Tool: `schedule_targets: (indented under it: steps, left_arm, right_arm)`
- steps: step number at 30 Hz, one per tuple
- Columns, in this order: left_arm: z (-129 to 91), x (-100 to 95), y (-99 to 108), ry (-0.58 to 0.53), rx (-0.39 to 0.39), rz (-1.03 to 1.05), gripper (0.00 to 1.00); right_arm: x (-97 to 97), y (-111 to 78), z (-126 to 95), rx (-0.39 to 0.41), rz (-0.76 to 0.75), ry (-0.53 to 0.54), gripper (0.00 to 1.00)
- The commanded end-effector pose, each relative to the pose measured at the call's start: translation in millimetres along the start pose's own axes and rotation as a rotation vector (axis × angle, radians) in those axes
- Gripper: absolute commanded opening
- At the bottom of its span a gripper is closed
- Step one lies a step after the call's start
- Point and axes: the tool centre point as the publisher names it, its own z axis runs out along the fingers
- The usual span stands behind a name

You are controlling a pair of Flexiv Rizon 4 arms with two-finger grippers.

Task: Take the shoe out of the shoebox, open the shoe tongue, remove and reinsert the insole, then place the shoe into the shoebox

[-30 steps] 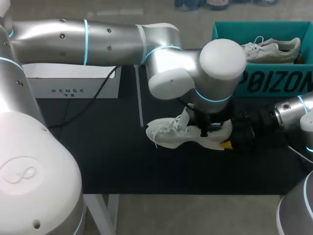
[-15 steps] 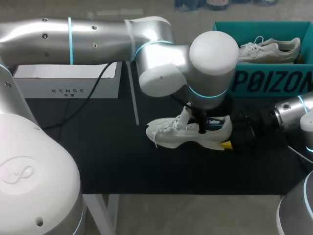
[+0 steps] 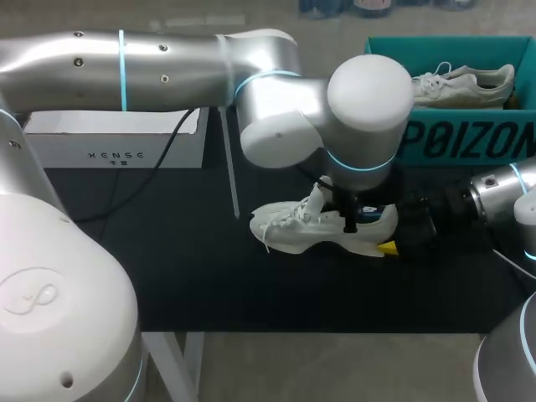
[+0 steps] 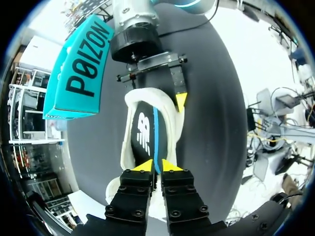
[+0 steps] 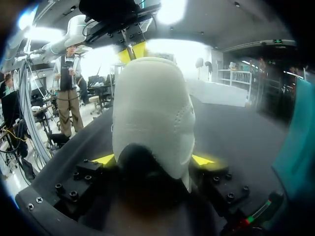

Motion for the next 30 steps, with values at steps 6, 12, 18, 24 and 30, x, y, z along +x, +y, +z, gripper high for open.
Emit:
schedule_targets:
  steps: [6, 12, 18, 24, 30]
  left_arm:
    - [8, 0.4, -21, 0.004, -0.009, 0.007, 0.38]
    - [16, 0.1, -24, 0.004, -0.016, -0.003, 0.35]
    - [24, -1.1, -28, -0.001, -0.019, -0.017, 0.36]
    - [28, -5.2, -31, -0.005, -0.015, -0.047, 0.33]
    - [32, -11.1, -34, -0.018, -0.023, -0.065, 0.31]
  right_arm:
    - [-1.1, -4.3, 3, 0.003, 0.001, 0.0, 0.0]
    - [-1.1, -4.3, 3, 0.003, 0.001, 0.0, 0.0]
    - [-1.1, -4.3, 3, 0.003, 0.001, 0.0, 0.0]
    - [-1.1, -4.3, 3, 0.003, 0.001, 0.0, 0.0]
    - [-1.1, -4.3, 3, 0.003, 0.001, 0.0, 0.0]
